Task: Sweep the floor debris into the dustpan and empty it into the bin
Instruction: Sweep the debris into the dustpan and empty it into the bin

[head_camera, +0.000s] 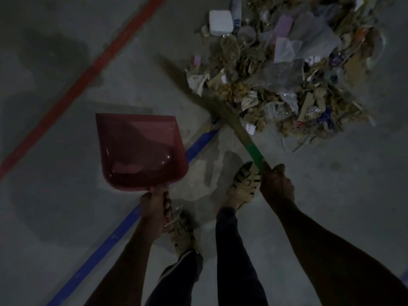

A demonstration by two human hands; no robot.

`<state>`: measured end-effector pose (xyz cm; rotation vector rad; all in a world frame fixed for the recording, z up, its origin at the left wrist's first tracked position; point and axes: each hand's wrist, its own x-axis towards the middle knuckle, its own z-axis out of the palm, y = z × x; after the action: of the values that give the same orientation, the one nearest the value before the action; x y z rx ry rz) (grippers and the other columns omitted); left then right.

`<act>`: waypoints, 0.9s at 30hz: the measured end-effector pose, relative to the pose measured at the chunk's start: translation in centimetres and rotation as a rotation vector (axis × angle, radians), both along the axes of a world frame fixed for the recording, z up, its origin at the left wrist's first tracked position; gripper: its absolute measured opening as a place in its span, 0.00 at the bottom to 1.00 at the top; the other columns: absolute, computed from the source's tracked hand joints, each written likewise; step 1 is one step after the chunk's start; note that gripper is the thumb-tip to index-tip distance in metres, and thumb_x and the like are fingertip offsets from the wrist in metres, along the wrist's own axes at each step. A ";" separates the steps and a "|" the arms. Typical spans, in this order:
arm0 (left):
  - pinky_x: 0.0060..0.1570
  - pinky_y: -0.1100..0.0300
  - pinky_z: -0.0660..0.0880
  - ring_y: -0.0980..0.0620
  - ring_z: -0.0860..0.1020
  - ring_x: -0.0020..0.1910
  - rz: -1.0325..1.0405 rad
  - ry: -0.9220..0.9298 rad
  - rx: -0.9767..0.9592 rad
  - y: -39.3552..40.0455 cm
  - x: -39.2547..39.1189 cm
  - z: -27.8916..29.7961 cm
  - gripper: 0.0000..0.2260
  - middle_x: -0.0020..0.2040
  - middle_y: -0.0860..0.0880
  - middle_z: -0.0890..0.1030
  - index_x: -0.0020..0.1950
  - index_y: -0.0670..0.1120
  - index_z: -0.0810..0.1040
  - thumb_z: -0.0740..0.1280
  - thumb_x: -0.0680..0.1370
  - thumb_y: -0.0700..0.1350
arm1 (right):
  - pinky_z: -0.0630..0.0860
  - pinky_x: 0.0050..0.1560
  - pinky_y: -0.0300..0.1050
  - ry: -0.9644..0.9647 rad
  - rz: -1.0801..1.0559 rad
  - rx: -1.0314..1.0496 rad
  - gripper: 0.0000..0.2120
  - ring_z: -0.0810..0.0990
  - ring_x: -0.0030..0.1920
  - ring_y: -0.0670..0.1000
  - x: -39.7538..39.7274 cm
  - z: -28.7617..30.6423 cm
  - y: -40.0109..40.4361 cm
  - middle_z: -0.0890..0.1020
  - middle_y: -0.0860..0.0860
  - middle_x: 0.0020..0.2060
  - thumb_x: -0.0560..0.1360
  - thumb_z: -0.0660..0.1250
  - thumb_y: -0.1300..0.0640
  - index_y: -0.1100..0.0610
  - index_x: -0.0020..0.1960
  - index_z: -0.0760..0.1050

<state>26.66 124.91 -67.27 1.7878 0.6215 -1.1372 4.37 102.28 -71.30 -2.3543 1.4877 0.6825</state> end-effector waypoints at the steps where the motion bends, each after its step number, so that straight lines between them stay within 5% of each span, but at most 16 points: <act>1: 0.22 0.65 0.59 0.52 0.62 0.17 -0.008 0.001 -0.002 -0.5 -0.2 0.0 0.13 0.23 0.48 0.67 0.35 0.45 0.70 0.64 0.79 0.44 | 0.79 0.36 0.56 -0.006 0.001 -0.030 0.24 0.77 0.35 0.63 0.3 -0.1 -1.0 0.68 0.58 0.50 0.81 0.59 0.55 0.47 0.76 0.61; 8: 0.21 0.65 0.59 0.52 0.63 0.18 -0.030 0.009 0.021 -4.7 -0.4 -0.3 0.12 0.23 0.49 0.68 0.35 0.45 0.70 0.65 0.79 0.43 | 0.76 0.24 0.54 -0.161 0.116 -0.137 0.26 0.74 0.25 0.60 0.5 0.7 -4.5 0.70 0.58 0.50 0.76 0.68 0.58 0.54 0.73 0.68; 17: 0.23 0.65 0.59 0.53 0.62 0.17 -0.075 0.027 0.089 -11.8 -0.5 -1.3 0.14 0.23 0.48 0.67 0.34 0.44 0.70 0.65 0.79 0.43 | 0.75 0.27 0.50 -0.275 -0.121 -0.129 0.26 0.75 0.30 0.61 1.9 -0.1 -11.0 0.70 0.60 0.56 0.79 0.65 0.57 0.54 0.75 0.64; 27: 0.23 0.66 0.59 0.53 0.62 0.17 -0.100 0.035 0.162 -15.3 -1.1 -2.0 0.14 0.23 0.47 0.66 0.35 0.45 0.69 0.64 0.81 0.45 | 0.74 0.26 0.46 -0.301 -0.152 -0.102 0.26 0.76 0.32 0.58 1.4 -1.5 -16.6 0.70 0.60 0.56 0.79 0.65 0.57 0.53 0.75 0.64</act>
<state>25.53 109.60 -69.23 1.9596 0.6671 -1.2169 5.76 85.63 -72.79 -2.2628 1.5725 0.2076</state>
